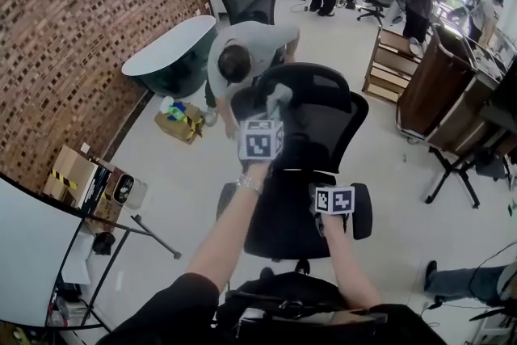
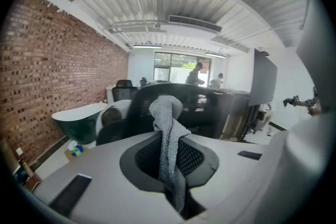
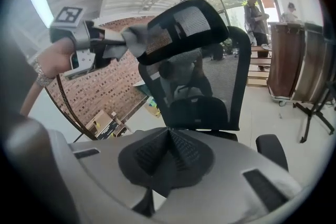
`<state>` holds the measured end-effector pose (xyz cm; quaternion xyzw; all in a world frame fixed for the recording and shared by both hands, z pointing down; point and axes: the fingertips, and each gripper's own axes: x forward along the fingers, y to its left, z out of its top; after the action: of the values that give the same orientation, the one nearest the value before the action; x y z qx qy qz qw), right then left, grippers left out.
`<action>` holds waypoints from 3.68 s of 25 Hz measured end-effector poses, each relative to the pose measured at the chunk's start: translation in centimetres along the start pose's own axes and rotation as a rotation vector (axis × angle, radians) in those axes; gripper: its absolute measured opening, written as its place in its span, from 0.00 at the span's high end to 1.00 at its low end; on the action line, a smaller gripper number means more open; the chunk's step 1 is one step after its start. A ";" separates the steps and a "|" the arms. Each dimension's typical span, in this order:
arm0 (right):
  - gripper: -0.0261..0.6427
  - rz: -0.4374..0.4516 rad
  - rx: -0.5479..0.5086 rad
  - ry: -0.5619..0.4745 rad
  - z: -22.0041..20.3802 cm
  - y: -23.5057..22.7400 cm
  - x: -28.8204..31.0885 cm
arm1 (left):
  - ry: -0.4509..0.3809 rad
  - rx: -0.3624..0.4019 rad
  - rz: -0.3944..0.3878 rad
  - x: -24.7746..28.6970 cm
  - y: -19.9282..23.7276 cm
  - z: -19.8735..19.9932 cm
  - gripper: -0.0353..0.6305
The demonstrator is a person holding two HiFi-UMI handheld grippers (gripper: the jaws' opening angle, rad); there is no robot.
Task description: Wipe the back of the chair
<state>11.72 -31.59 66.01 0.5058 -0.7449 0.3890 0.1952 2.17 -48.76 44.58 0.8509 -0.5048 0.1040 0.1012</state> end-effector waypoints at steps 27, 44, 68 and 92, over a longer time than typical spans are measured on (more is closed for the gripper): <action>0.95 -0.003 0.020 0.011 0.1 -3.1 0.8 | 0.038 -0.126 0.198 2.8 10.1 -3.4 0.90; 0.95 -0.088 0.149 -0.009 -2.6 -9.1 -3.1 | 0.202 0.034 -0.279 14.7 -17.4 -8.9 0.90; 0.95 0.023 0.017 -0.013 0.9 -3.5 1.6 | 0.190 -0.212 0.010 7.1 -2.3 -14.4 0.90; 0.95 -0.026 0.136 -0.009 -1.9 -7.3 -3.3 | 0.345 -0.245 0.202 8.5 8.3 -20.0 0.90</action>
<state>19.46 -29.47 67.72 0.5291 -0.7111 0.4337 0.1621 -2.66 -54.30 66.68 0.7471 -0.5714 0.1955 0.2775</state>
